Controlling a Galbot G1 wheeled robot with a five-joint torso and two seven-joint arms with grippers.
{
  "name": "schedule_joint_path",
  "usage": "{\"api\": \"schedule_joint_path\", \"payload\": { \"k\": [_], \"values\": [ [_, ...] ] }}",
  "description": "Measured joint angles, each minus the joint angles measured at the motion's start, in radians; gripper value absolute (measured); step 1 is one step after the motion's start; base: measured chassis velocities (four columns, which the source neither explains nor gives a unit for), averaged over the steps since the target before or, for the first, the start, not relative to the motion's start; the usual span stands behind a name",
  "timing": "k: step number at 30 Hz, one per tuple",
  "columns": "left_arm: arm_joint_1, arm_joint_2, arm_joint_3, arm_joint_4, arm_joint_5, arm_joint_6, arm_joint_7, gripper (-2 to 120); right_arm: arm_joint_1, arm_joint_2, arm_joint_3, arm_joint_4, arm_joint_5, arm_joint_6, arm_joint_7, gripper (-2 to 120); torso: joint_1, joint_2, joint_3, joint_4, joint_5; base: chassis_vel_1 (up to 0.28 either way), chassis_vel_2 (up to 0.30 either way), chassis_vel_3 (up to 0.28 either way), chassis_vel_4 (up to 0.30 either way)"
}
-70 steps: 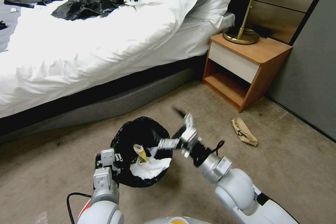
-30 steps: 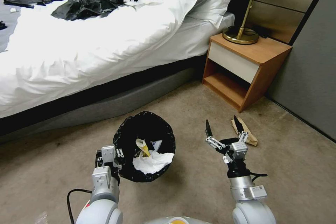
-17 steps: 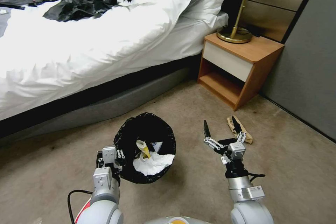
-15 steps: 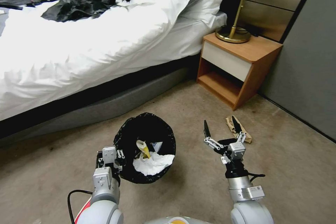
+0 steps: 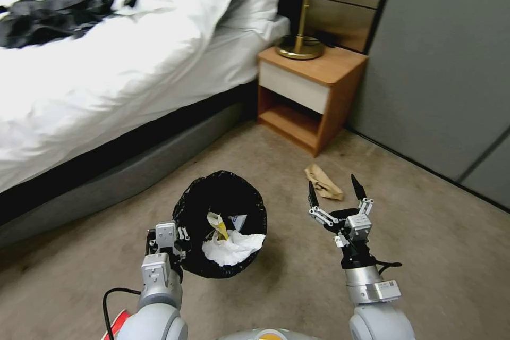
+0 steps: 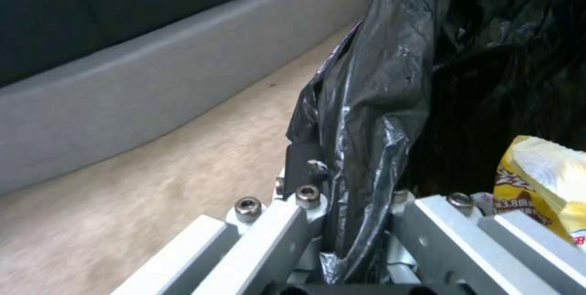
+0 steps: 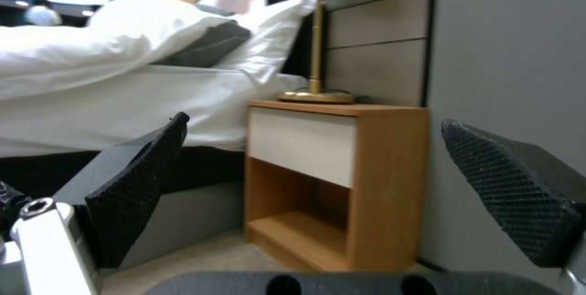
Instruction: Pick up the trash bin, then pick up the garbage from the floor and place it into the trash bin.
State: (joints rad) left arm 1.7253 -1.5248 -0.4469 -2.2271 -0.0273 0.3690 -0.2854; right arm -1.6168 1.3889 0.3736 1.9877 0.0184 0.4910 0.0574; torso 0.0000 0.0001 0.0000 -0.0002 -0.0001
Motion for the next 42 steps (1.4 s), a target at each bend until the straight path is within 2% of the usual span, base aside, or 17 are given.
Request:
{"api": "schedule_joint_path", "payload": {
  "k": [5, 9, 42],
  "values": [
    [-0.005, 0.001, -0.002, 0.0, -0.009, -0.004, -0.002, 1, 0.004, -0.003, 0.005, 0.006, 0.0, 0.0, -0.003, 100, 0.0, 0.0, 0.0, -0.0003, 0.0001, -0.075, -0.088, -0.084, -0.081],
    [-0.007, 0.001, -0.004, 0.0, -0.012, -0.006, -0.006, 1, 0.006, -0.004, 0.006, 0.011, -0.001, -0.007, -0.005, 100, 0.0, 0.0, 0.0, 0.0006, 0.0001, 0.0, 0.0, 0.0, 0.0],
    [-0.004, -0.003, -0.004, -0.002, -0.011, -0.011, -0.009, 1, 0.002, -0.002, 0.003, -0.001, -0.02, -0.004, -0.031, 100, 0.0, 0.0, 0.0, 0.0002, 0.0001, -0.002, 0.001, 0.002, -0.002]
  ]
}}
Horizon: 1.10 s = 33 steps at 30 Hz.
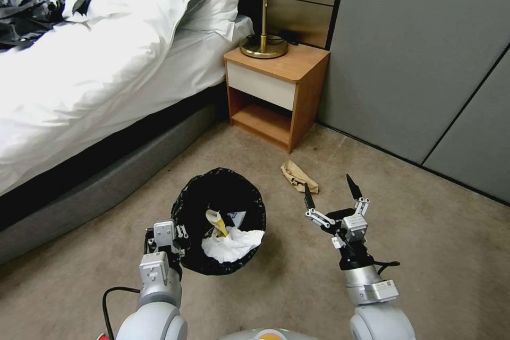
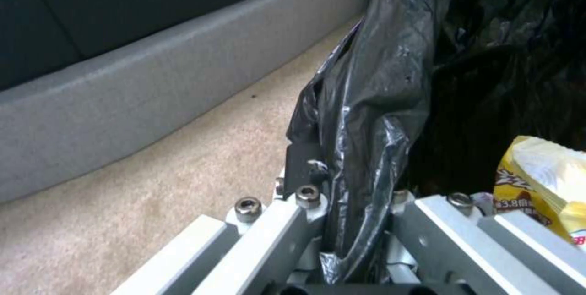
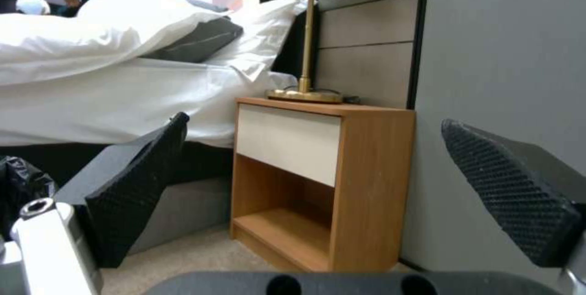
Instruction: Pick up the trash bin, then pick up the garbage from the floor and place it into the trash bin.
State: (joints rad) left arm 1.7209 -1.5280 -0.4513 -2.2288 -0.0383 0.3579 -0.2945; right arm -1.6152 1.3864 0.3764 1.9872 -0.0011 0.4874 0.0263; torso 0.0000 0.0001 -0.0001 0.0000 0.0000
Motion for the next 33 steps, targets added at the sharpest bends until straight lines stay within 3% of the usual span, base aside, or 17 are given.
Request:
{"api": "schedule_joint_path", "payload": {
  "k": [20, 33],
  "values": [
    [0.004, -0.003, 0.001, 0.008, 0.003, -0.011, 0.002, 1, 0.002, 0.003, 0.005, -0.016, -0.005, 0.018, 0.002, 100, 0.0, 0.0, 0.0, -0.0001, 0.0001, -0.177, 0.179, 0.184, -0.186],
    [0.002, 0.0, 0.002, 0.011, 0.004, -0.013, 0.002, 1, 0.006, 0.005, -0.005, -0.027, -0.017, 0.045, -0.02, 100, 0.0, 0.0, 0.0, 0.0, 0.0, -0.023, 0.025, 0.014, -0.016]
  ]
}}
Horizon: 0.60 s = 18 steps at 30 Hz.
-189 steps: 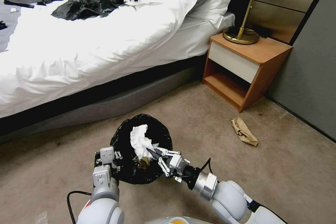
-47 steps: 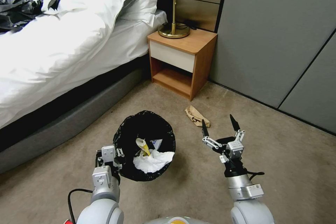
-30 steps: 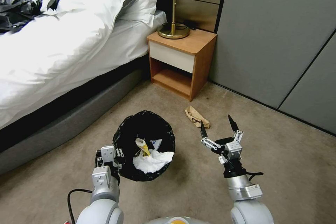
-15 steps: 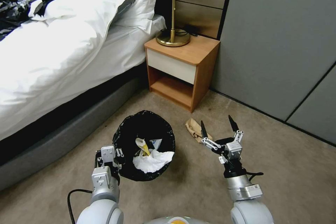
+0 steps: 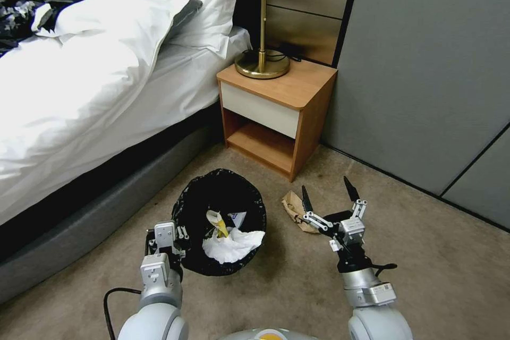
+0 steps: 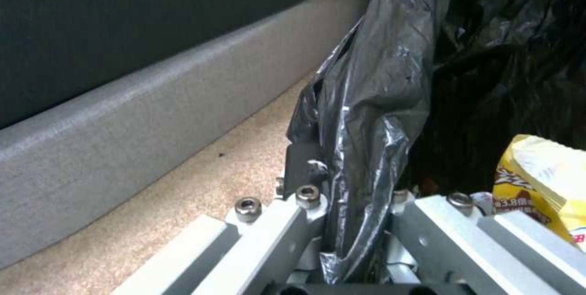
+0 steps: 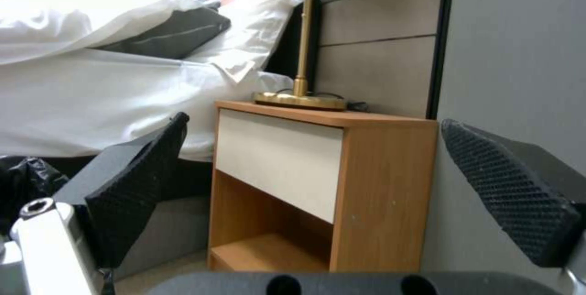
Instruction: Pick up the trash bin, then pick up the garbage from the floor and place it into the trash bin.
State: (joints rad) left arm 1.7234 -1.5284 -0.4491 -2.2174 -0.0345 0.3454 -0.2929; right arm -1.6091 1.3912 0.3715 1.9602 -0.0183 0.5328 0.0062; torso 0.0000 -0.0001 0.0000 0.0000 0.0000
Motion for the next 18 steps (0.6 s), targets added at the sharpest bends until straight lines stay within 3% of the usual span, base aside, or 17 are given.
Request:
{"api": "schedule_joint_path", "payload": {
  "k": [11, 18],
  "values": [
    [0.002, 0.007, -0.001, 0.0, -0.001, 0.001, 0.0, 1, 0.028, -0.026, -0.006, 0.0, -0.021, -0.033, 0.008, 100, 0.0, 0.0, 0.0, 0.0, 0.0, 0.0, 0.0, 0.0, 0.0],
    [0.007, 0.007, -0.002, -0.003, 0.0, 0.002, 0.0, 1, 0.154, -0.074, -0.022, -0.013, 0.028, -0.159, 0.021, 100, 0.0, 0.0, 0.0, 0.0, 0.0, 0.0, 0.0, 0.0, 0.0]
  ]
}}
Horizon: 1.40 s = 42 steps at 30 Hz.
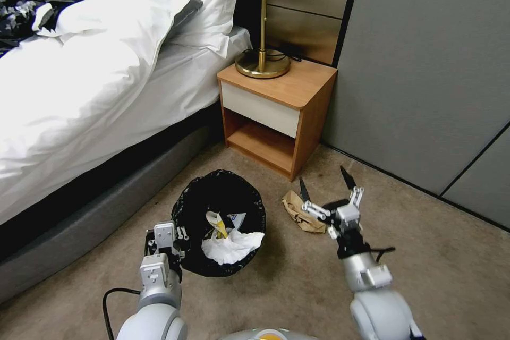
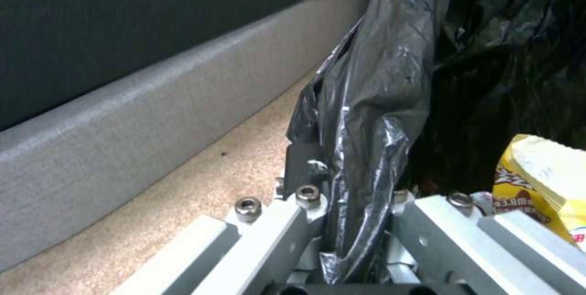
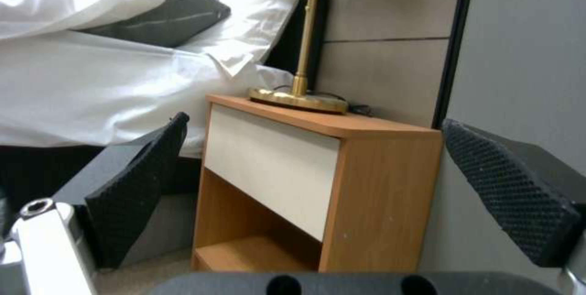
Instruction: Pick up the trash bin, then pick up the garbage from the floor and place it into the trash bin.
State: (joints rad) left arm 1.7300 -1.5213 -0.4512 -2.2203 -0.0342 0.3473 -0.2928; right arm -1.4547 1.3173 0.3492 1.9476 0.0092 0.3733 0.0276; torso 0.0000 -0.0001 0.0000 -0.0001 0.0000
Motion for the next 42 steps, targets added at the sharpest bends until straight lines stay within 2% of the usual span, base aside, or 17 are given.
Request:
{"api": "schedule_joint_path", "payload": {
  "k": [4, 6, 14, 17, 21, 30, 35, 37, 42],
  "values": [
    [0.002, -0.001, 0.0, -0.002, 0.002, 0.0, 0.0, 1, 0.036, -0.012, -0.012, -0.014, 0.023, -0.043, 0.0, 100, 0.0, 0.0, 0.0, 0.0002, 0.0, 0.0, 0.0, 0.0, 0.0],
    [0.004, -0.003, 0.0, -0.003, 0.006, 0.0, 0.0, 1, 0.089, -0.037, -0.048, -0.047, 0.079, -0.131, -0.002, 100, 0.0, 0.0, 0.0, 0.0001, 0.0, 0.0, 0.0, 0.0, 0.0],
    [0.0, 0.011, -0.007, -0.004, 0.007, 0.007, 0.0, 1, 0.162, -0.08, -0.101, -0.115, 0.197, -0.268, -0.014, 100, 0.0, 0.0, 0.0, 0.0001, 0.0, 0.0, 0.0, 0.0, 0.0],
    [-0.002, 0.024, -0.016, -0.004, 0.003, 0.009, 0.0, 1, 0.203, -0.104, -0.117, -0.161, 0.268, -0.368, -0.029, 100, 0.0, 0.0, 0.0, 0.0001, 0.0, 0.0, 0.0, 0.0, 0.0],
    [-0.007, 0.029, -0.018, -0.004, 0.0, 0.011, 0.0, 1, 0.242, -0.118, -0.124, -0.218, 0.301, -0.443, -0.05, 100, 0.0, 0.0, 0.0, 0.0, 0.0, 0.0, 0.0, 0.0, 0.0],
    [-0.005, 0.032, -0.02, -0.006, -0.001, 0.013, 0.001, 1, 0.306, -0.138, -0.131, -0.349, 0.284, -0.53, -0.125, 100, 0.0, 0.0, 0.0, 0.0, 0.0, 0.0, 0.0, 0.0, 0.0],
    [-0.004, 0.031, -0.019, -0.006, 0.0, 0.013, 0.001, 1, 0.331, -0.138, -0.134, -0.421, 0.274, -0.547, -0.137, 100, 0.0, 0.0, 0.0, 0.0, 0.0, 0.0, 0.0, 0.0, 0.0],
    [-0.001, 0.031, -0.017, -0.006, 0.002, 0.013, 0.001, 1, 0.361, -0.132, -0.135, -0.49, 0.273, -0.572, -0.157, 100, 0.0, 0.0, 0.0, 0.0001, 0.0, 0.0, 0.0, 0.0, 0.0],
    [0.002, 0.031, -0.016, -0.006, 0.005, 0.013, 0.001, 1, 0.379, -0.12, -0.138, -0.535, 0.272, -0.586, -0.173, 100, 0.0, 0.0, 0.0, 0.0001, 0.0001, 0.0, 0.0, 0.0, 0.0]
  ]
}}
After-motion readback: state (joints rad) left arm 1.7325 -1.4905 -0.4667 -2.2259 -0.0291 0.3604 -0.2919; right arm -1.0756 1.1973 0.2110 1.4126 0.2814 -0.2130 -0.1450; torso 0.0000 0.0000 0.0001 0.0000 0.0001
